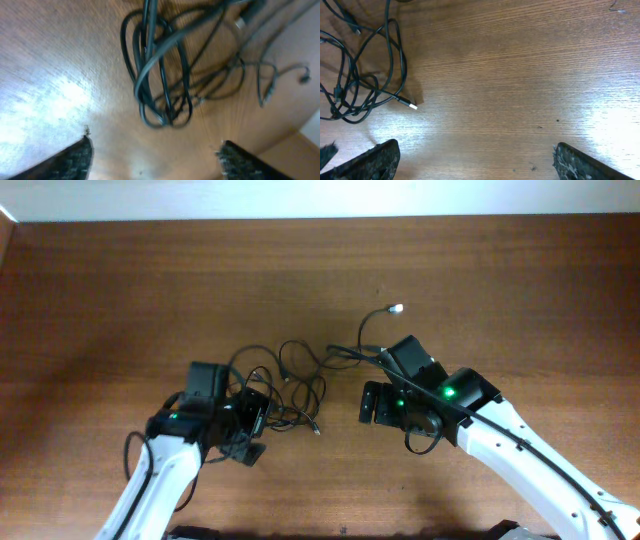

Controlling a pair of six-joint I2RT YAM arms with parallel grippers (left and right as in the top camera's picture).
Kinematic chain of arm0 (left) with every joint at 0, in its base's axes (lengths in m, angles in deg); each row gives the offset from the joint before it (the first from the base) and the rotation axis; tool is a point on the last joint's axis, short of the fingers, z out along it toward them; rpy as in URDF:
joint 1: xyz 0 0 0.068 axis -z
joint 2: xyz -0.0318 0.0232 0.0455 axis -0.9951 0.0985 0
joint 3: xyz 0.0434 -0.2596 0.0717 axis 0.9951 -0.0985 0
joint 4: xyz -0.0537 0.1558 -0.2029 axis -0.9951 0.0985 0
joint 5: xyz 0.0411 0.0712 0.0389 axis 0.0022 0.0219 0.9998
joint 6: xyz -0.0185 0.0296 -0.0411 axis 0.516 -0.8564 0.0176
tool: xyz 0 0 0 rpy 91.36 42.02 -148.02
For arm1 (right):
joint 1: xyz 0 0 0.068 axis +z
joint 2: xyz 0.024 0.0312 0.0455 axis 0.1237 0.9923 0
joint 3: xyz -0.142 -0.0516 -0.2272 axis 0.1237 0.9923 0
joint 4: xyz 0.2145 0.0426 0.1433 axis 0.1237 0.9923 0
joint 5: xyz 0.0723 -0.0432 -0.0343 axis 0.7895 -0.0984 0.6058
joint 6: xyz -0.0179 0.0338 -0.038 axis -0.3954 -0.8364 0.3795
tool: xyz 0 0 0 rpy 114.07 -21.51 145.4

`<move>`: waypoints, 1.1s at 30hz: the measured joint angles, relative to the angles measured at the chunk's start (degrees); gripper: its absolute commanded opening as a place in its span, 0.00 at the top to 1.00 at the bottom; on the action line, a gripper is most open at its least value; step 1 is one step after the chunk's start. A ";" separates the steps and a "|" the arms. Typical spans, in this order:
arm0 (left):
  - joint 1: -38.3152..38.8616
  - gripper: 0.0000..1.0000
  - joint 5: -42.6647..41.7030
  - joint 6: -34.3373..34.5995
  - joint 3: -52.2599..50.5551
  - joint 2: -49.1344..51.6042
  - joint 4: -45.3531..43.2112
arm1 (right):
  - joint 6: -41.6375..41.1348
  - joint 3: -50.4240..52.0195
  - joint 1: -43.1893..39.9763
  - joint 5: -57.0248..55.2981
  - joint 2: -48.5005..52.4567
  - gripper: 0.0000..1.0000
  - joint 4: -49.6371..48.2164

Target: Untangle cables

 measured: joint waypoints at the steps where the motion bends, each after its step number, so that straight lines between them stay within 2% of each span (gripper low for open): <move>1: 0.74 0.59 0.68 1.75 0.00 2.27 -1.79 | -0.02 0.00 0.00 0.07 0.00 0.02 0.35; 2: 1.25 0.88 1.14 2.60 0.00 4.28 -3.23 | -0.02 0.00 0.00 0.11 0.00 0.02 0.57; 3: 1.95 1.00 1.73 3.91 0.00 7.45 -4.66 | 0.00 0.00 0.00 0.15 0.02 0.01 0.66; 8: 2.67 1.00 2.51 5.29 -0.26 15.50 -7.30 | -0.04 0.00 0.00 4.13 0.02 0.00 0.98; 10: 2.67 1.00 1.38 5.01 -0.48 15.47 -11.06 | 0.00 0.00 0.00 7.41 0.02 0.13 0.35; 13: 2.67 1.00 -1.27 3.39 -0.52 14.23 -17.90 | -0.39 0.00 0.00 13.68 0.04 0.14 -2.82; 17: 2.67 1.00 -3.78 -7.10 -0.55 8.76 -24.09 | -1.70 0.00 0.00 19.08 0.04 0.14 -6.64; 21: 2.67 1.00 -6.08 -19.91 -0.55 2.23 -24.81 | -3.02 0.00 0.00 20.46 0.59 0.10 -8.63; 24: 2.67 1.00 -8.72 -26.43 -0.55 -2.58 -24.83 | -4.24 0.00 0.00 21.51 2.86 0.09 -11.56; 29: 2.67 1.00 -12.02 -31.67 -0.55 -6.73 -24.85 | -4.50 0.00 0.00 23.76 7.28 0.09 -16.85; 33: 2.49 0.99 -14.99 -39.01 -0.55 -6.80 -25.18 | -4.44 0.00 -0.22 24.33 8.09 0.10 -20.76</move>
